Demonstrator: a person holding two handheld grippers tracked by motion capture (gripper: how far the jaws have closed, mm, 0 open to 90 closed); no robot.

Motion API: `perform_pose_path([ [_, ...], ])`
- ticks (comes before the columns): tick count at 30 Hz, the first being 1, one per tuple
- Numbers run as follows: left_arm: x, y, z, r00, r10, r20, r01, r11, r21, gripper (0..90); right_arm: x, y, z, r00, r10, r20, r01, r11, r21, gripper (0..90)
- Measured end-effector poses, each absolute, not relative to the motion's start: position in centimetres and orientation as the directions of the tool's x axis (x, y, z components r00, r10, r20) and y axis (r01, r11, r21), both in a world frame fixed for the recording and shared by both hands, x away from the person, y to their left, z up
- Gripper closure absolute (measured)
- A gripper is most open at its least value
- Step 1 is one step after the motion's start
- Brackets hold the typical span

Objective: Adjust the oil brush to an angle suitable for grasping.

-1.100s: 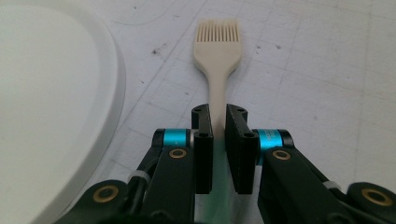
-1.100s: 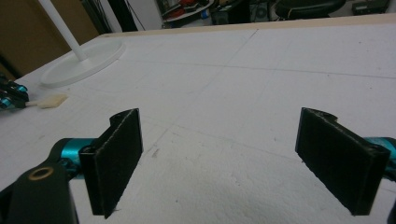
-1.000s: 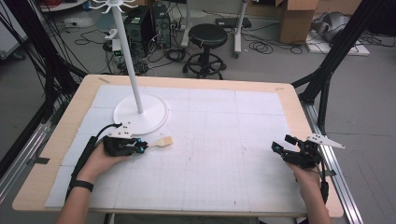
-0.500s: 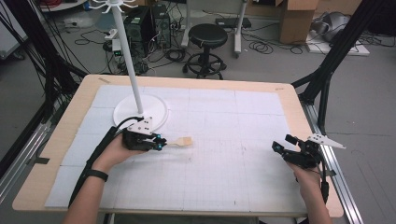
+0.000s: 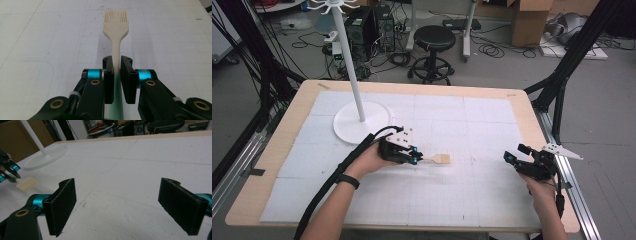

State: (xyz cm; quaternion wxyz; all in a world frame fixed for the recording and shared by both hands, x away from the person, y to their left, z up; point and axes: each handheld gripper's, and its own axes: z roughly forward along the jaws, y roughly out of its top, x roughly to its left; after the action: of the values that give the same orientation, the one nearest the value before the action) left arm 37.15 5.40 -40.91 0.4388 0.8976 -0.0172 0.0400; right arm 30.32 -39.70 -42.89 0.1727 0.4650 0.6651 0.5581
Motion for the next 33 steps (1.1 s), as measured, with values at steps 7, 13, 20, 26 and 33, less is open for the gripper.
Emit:
perform_pose_path([
  [7, 36.8, 1.3, -42.4, 0.996, -0.075, 0.045, -0.081, -0.599, 0.796, 81.9, 30.3, -39.8, -42.9, -0.508, 0.811, 0.290, 0.425, -0.057, 0.903, 14.0],
  [13, 36.3, -1.9, -43.1, 0.991, -0.131, 0.040, -0.112, -0.607, 0.787, 81.9, 30.3, -39.8, -42.9, -0.507, 0.811, 0.292, 0.426, -0.059, 0.903, 14.1],
  [20, 36.2, -3.5, -43.9, 0.987, -0.157, 0.033, -0.122, -0.601, 0.790, 81.8, 30.3, -39.8, -42.9, -0.508, 0.811, 0.291, 0.426, -0.057, 0.903, 14.1],
  [26, 36.2, -3.8, -44.5, 0.985, -0.169, 0.033, -0.132, -0.618, 0.775, 81.6, 30.3, -39.7, -42.9, -0.508, 0.811, 0.291, 0.428, -0.055, 0.902, 14.1],
  [33, 35.9, -3.9, -44.5, 0.993, -0.108, 0.039, -0.099, -0.635, 0.766, 67.5, 30.3, -39.6, -42.9, -0.513, 0.809, 0.286, 0.432, -0.045, 0.901, 14.1],
])
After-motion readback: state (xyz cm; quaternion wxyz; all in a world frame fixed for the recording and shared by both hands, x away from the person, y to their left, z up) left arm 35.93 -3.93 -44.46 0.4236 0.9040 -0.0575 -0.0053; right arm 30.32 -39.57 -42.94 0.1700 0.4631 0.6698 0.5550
